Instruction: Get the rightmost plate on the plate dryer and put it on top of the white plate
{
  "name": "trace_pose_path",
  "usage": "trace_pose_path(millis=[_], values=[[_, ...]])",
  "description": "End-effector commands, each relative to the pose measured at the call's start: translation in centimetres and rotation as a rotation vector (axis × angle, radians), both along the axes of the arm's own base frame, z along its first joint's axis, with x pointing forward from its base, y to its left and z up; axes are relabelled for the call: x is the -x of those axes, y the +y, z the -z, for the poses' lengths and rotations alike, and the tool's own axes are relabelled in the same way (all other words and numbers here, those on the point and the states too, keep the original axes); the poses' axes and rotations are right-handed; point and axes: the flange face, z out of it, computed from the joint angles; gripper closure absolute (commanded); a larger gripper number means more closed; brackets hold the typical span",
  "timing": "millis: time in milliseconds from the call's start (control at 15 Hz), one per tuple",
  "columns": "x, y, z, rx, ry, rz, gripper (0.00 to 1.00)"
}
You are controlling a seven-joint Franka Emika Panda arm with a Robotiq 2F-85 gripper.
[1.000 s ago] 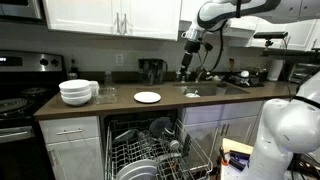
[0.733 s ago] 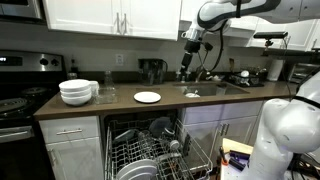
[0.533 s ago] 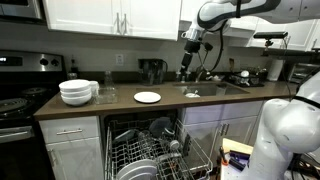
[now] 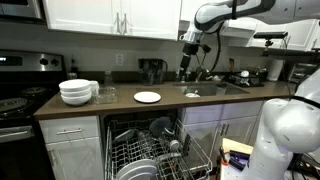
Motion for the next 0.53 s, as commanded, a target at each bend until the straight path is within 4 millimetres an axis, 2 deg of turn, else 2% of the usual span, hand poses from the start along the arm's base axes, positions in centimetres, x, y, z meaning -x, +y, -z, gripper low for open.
trace_pose_path(millis=[0, 200, 467], values=[[-6.2, -0.6, 3.9, -0.065, 0.067, -0.101, 0.0], [-10.8, 0.8, 7.2, -0.121, 0.122, -0.211, 0.0], [-17.2, 4.5, 12.2, -0.197, 0.261, -0.363, 0.0]])
